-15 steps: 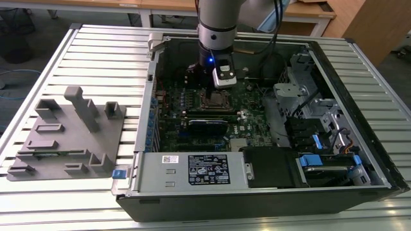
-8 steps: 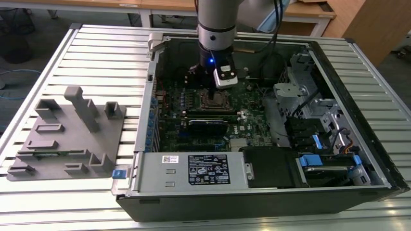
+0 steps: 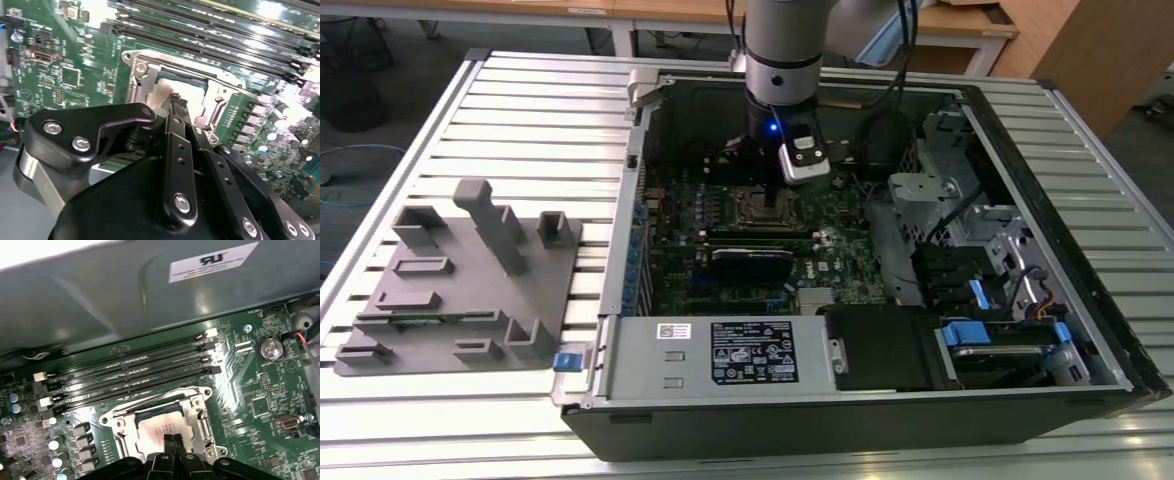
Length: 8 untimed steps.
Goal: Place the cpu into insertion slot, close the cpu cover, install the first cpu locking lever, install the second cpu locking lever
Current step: 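Install the first cpu locking lever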
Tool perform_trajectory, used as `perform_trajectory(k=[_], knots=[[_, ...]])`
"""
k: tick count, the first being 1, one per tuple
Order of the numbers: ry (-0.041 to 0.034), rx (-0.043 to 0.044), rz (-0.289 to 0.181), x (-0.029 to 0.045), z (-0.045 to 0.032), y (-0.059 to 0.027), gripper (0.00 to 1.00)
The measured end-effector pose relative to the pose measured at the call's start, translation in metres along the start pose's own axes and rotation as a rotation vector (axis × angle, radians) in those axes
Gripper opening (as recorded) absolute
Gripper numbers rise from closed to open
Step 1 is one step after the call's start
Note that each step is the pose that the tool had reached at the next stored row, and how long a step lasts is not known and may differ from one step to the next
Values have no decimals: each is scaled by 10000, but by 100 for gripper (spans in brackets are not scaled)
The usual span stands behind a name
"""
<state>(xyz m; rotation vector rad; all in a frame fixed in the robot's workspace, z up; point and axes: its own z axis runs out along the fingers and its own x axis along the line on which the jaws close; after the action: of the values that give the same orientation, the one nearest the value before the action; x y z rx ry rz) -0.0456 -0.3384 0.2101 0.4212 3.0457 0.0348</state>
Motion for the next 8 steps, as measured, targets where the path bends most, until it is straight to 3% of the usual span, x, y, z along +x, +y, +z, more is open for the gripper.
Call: perform_trajectory(k=[5, 8], knots=[[52, 36, -1, -6, 2, 3, 11], [361, 214, -2, -31, 2, 10, 11]])
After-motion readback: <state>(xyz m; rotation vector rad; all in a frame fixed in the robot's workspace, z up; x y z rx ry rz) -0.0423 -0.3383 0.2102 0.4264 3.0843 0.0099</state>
